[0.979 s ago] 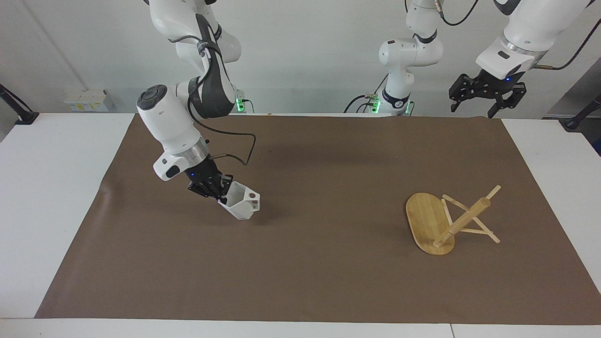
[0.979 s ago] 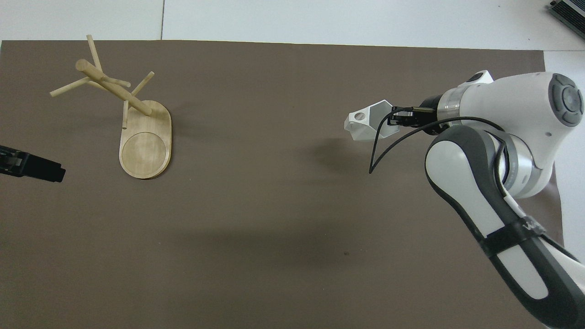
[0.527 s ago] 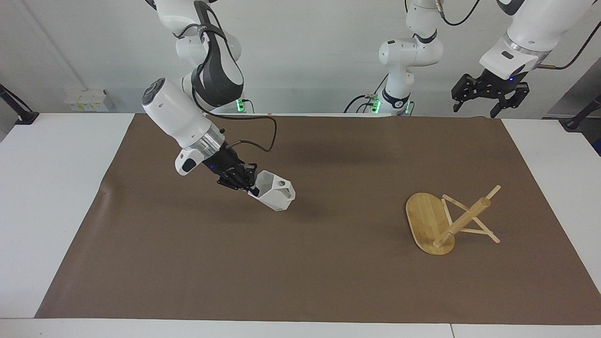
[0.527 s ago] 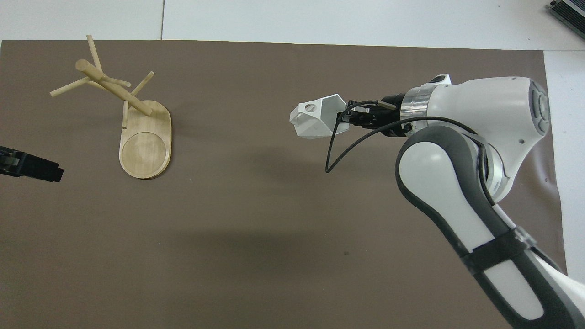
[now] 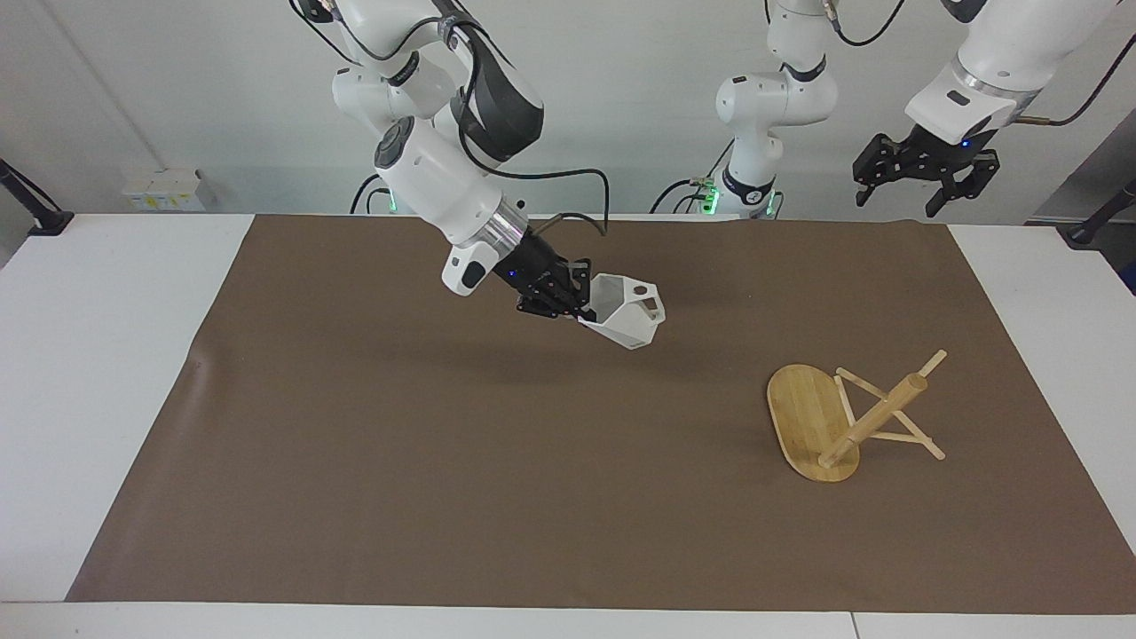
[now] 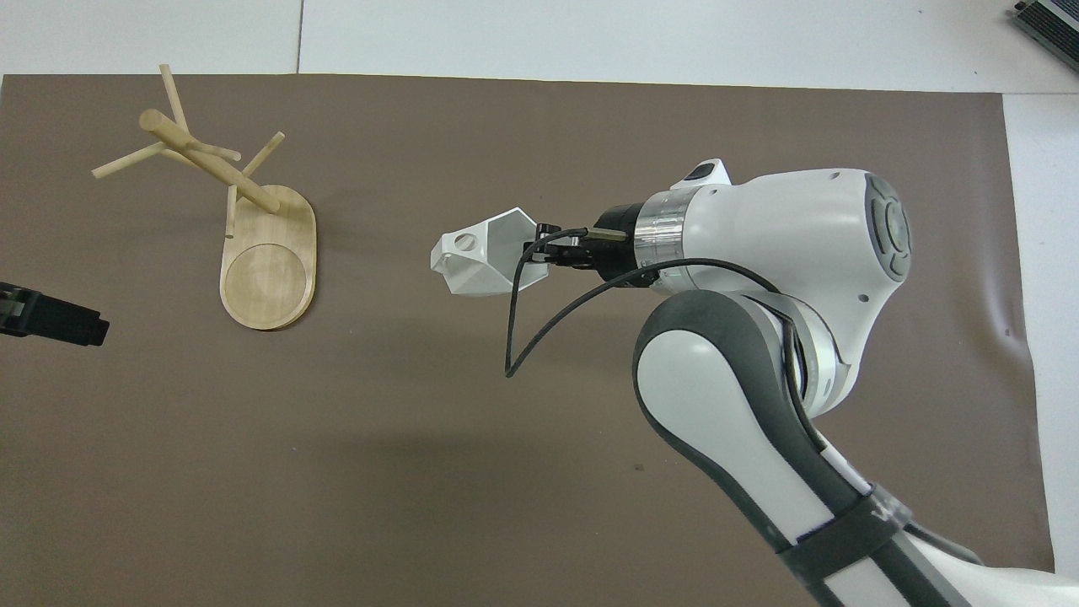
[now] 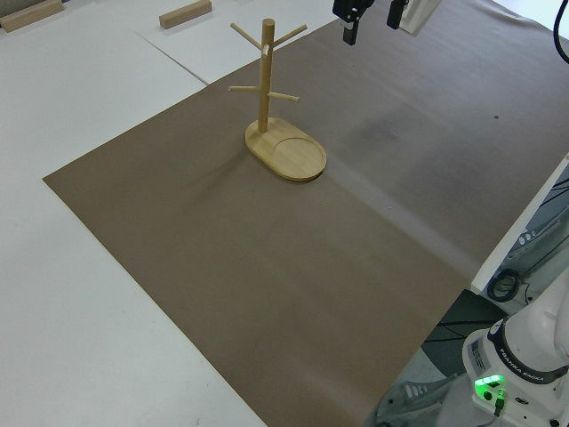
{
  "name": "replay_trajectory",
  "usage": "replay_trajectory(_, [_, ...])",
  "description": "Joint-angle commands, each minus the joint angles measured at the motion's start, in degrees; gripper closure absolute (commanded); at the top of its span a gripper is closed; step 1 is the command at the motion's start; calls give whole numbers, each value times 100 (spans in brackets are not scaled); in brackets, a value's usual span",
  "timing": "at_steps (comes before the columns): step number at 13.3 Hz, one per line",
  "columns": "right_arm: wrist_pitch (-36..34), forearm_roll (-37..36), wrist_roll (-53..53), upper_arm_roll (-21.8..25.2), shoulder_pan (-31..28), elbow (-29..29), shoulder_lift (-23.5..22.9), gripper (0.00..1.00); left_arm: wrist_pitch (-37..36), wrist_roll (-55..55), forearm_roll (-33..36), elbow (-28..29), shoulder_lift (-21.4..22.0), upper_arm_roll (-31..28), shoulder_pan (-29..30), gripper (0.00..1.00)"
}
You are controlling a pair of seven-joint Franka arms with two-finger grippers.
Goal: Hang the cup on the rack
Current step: 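Lift the white mug with the right gripper and carry it toward the center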
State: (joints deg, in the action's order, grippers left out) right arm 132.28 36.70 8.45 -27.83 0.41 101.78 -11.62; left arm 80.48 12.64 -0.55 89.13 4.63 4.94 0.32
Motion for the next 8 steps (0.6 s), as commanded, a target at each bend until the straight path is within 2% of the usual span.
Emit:
replay_trajectory(1, [-561, 118, 182, -135, -85, -342, -51, 100, 694, 807, -400, 743, 380, -45, 12, 0])
replay_trajectory(8, [-1722, 127, 509, -127, -94, -896, -51, 100, 2320, 3066, -1719, 2405, 969, -63, -76, 0])
